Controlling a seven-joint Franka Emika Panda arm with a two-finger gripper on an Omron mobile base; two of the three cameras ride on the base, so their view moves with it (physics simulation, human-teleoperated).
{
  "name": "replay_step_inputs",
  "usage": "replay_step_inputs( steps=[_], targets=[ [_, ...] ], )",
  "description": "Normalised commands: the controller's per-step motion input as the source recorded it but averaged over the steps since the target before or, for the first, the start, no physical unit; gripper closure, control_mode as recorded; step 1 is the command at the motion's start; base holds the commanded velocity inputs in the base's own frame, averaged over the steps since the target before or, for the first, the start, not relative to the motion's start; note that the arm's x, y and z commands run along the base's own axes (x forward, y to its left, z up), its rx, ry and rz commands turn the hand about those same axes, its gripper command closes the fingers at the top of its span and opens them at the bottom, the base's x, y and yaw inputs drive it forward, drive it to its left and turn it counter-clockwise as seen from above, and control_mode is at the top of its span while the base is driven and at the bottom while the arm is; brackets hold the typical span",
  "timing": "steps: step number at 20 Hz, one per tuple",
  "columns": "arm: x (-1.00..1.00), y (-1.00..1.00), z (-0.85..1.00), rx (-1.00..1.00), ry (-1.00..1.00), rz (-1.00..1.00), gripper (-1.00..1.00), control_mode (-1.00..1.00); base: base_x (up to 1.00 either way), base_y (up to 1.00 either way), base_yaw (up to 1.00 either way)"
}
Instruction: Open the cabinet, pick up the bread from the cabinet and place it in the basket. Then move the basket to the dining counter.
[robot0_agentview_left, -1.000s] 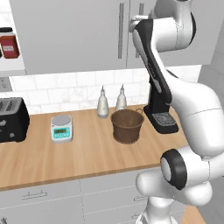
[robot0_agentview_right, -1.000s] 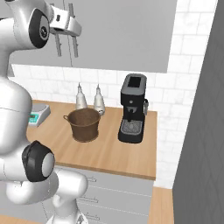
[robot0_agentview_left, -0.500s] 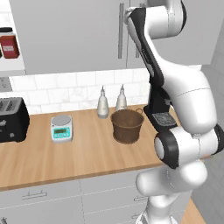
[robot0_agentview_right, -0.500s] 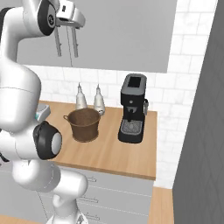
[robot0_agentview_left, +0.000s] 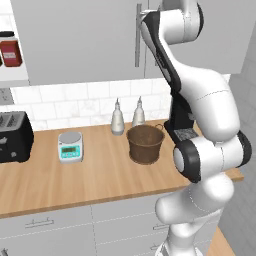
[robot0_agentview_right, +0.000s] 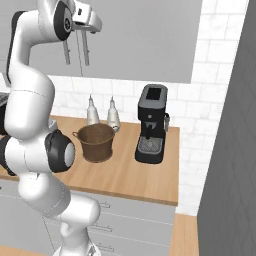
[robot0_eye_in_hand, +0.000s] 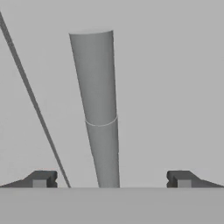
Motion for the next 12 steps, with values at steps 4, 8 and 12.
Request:
replay_step_inputs(
  steps=[4,8,12],
  targets=[
    [0.47,0.00,-0.16,0.00,-0.06,0.01,-1.00,-1.00,0.00,0.00,0.00],
    [0.55,0.00,-0.12,0.00,-0.07,0.01,-1.00,-1.00,0.00,0.00,0.00],
    [0.43,0.00,-0.04,0.00,-0.06,0.02,-1.00,-1.00,0.00,0.00,0.00]
  ],
)
